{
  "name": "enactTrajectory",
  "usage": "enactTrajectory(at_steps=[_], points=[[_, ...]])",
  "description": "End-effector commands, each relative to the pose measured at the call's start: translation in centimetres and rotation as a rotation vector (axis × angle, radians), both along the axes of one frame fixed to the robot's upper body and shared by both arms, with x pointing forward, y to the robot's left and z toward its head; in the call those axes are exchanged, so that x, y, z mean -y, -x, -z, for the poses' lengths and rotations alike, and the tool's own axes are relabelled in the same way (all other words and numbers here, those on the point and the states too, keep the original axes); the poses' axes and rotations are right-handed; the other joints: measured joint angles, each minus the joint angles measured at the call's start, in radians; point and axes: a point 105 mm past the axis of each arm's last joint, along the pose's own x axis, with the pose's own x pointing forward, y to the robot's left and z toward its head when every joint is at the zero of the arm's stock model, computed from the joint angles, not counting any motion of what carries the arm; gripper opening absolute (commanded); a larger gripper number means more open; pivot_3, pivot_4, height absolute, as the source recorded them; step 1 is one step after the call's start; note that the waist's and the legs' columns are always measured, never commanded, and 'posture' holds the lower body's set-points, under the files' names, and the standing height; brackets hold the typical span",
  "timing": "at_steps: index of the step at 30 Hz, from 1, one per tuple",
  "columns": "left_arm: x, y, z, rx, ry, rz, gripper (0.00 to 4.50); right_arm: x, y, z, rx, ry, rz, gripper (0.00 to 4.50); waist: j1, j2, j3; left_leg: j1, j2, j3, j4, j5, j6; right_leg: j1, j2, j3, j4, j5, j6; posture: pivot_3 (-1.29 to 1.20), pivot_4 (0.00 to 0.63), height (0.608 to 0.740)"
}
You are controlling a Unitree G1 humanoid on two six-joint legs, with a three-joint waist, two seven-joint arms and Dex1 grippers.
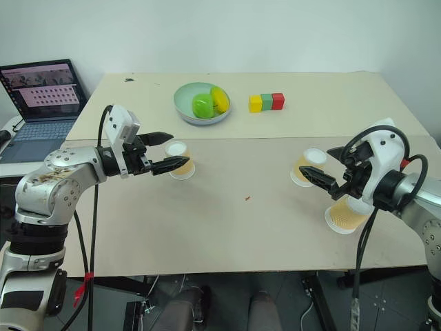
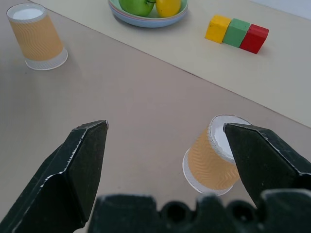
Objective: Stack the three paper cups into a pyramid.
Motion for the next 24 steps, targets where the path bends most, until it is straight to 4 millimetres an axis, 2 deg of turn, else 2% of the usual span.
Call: enactTrajectory(at_steps=[1, 4, 9, 12, 15, 18, 24], points=[[0.4, -0.4, -1.7, 0.068, 0.045, -0.015, 4.5, -0.1, 0.2, -0.9, 0.054, 0.025, 0.003, 4.47, 0.0, 0.0, 0.0, 0.0, 0.0, 0.0, 0.0, 0.0, 0.0, 0.0, 0.0, 0.0, 0.0, 0.0, 0.0, 0.0, 0.15, 0.74], [1.7, -0.5, -3.1, 0.076, 0.118, 0.02, 4.5, 0.2, 0.5, -1.0, 0.056, 0.034, 0.03, 4.47, 0.01, 0.0, 0.0, 0.0, 0.0, 0.0, 0.001, 0.0, 0.0, 0.0, 0.0, 0.0, 0.0, 0.0, 0.0, 0.0, 0.15, 0.74], [3.4, 0.6, -3.1, 0.039, 0.099, 0.118, 4.5, 2.0, 1.3, -0.5, 0.047, 0.056, 0.1, 4.47, 0.014, 0.0, 0.0, 0.0, 0.0, 0.0, 0.0, 0.0, 0.0, 0.0, 0.0, 0.0, 0.0, 0.0, 0.0, 0.0, 0.15, 0.74], [4.7, 2.0, -2.6, 0.002, 0.049, 0.238, 4.5, 2.8, 2.6, -1.7, 0.08, 0.015, 0.11, 4.47, 0.014, 0.0, 0.0, 0.0, -0.001, 0.001, 0.001, 0.0, 0.0, 0.0, 0.0, 0.0, 0.0, 0.0, 0.0, 0.0, 0.15, 0.74], [5.4, 2.7, -2.6, -0.011, 0.03, 0.306, 4.5, 4.6, 3.7, -0.9, 0.054, 0.041, 0.168, 4.47, 0.017, 0.0, 0.0, 0.0, 0.0, 0.001, 0.001, 0.0, 0.0, 0.001, 0.001, 0.0, 0.0, 0.0, 0.0, 0.0, 0.15, 0.74], [5.8, 2.2, -2.7, 0.008, 0.01, 0.323, 4.5, 6.4, 5.0, -0.3, 0.045, 0.027, 0.239, 4.47, 0.021, 0.0, 0.0, 0.001, 0.0, 0.001, 0.001, 0.0, 0.0, 0.002, 0.001, 0.0, 0.0, 0.0, 0.0, 0.0, 0.15, 0.74], [6.7, 1.5, -2.6, 0.021, -0.012, 0.372, 4.5, 7.2, 8.2, 2.1, 0.062, -0.045, 0.295, 4.47, 0.023, 0.0, 0.0, 0.001, 0.001, 0.002, 0.001, 0.0, 0.001, 0.003, 0.001, 0.001, -0.001, 0.0, 0.0, 0.0, 0.15, 0.74]])
